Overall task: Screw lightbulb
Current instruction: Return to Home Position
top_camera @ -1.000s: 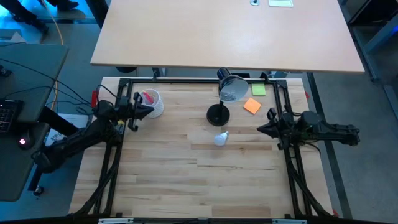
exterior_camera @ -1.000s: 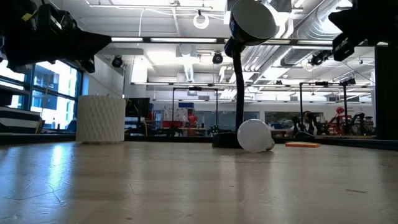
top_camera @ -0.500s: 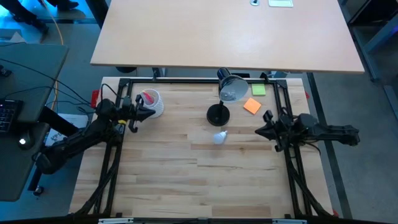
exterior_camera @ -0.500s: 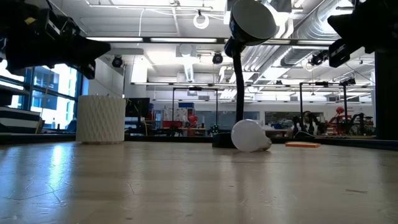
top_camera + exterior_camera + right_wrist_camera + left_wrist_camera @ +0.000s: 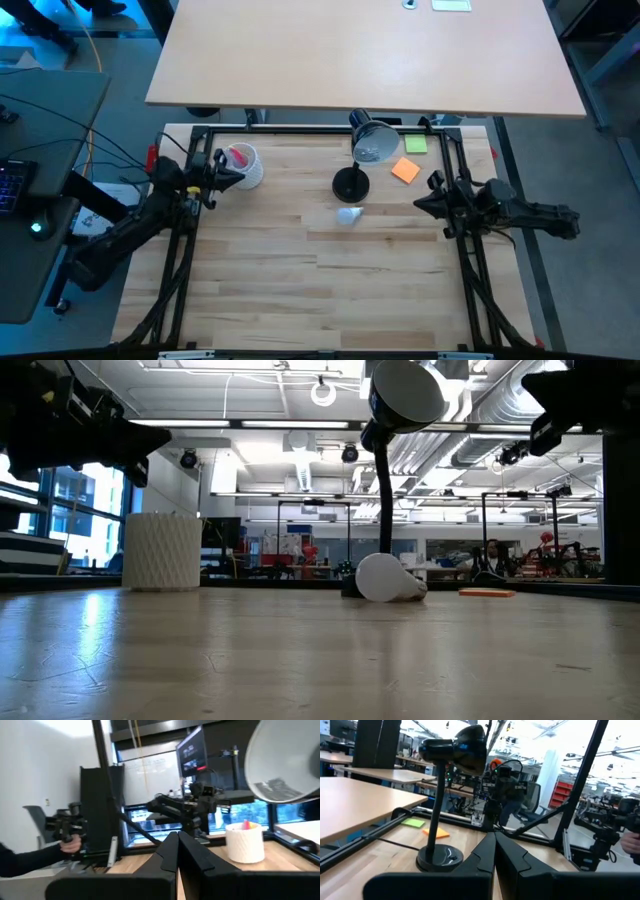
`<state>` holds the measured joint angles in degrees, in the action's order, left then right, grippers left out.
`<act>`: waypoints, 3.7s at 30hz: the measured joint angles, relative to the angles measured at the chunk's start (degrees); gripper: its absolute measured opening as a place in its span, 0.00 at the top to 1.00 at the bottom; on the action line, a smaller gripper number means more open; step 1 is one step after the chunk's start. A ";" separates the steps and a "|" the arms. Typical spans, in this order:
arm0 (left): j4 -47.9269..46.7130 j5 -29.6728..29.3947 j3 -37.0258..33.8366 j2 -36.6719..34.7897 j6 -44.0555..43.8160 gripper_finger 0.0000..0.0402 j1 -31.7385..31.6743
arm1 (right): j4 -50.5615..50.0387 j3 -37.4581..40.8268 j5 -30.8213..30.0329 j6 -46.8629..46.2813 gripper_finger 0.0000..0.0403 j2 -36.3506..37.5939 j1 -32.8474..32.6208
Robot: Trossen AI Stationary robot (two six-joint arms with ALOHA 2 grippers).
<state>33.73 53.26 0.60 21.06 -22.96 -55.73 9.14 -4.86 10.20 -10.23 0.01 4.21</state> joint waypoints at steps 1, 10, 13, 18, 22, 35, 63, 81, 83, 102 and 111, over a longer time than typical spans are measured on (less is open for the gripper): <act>0.01 0.95 0.00 0.01 -0.33 1.00 -0.90 | -0.50 -0.18 0.00 0.04 1.00 0.00 0.68; -0.90 5.57 0.02 0.02 0.17 1.00 -5.21 | -0.61 0.59 3.32 -3.14 1.00 0.00 4.64; -2.24 5.62 0.02 0.02 0.52 1.00 -4.84 | 1.85 2.27 3.32 -4.81 1.00 -0.02 4.81; -2.40 5.50 0.02 0.02 0.50 1.00 -1.93 | 4.32 4.28 3.27 -5.60 1.00 -0.16 4.77; -2.05 2.43 0.02 0.02 2.63 1.00 1.61 | 3.40 4.28 3.15 -4.28 1.00 -0.13 4.77; 5.64 -19.08 0.04 0.02 2.12 1.00 9.41 | -6.42 4.30 1.90 -3.40 1.00 -0.42 4.77; -10.29 -45.53 0.20 -20.99 0.86 1.00 25.85 | -6.64 4.28 1.82 -3.42 1.00 -0.83 4.77; -32.03 -61.15 0.13 -20.85 21.59 1.00 46.53 | -6.62 4.26 2.05 -3.41 1.00 -0.81 4.77; -32.23 -61.06 0.13 -20.85 21.60 1.00 46.60 | -6.63 4.26 2.05 -3.41 1.00 -0.79 4.77; -32.25 -61.11 0.13 -20.85 21.68 0.99 46.58 | -6.67 4.24 1.73 -3.81 1.00 -0.05 3.09; -32.25 -61.12 0.13 -20.83 21.68 0.99 46.56 | -6.71 4.26 0.74 12.57 1.00 -0.02 -5.02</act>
<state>1.48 -7.86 0.73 0.23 -1.28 -9.17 2.44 -0.60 10.93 2.34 -0.01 -0.81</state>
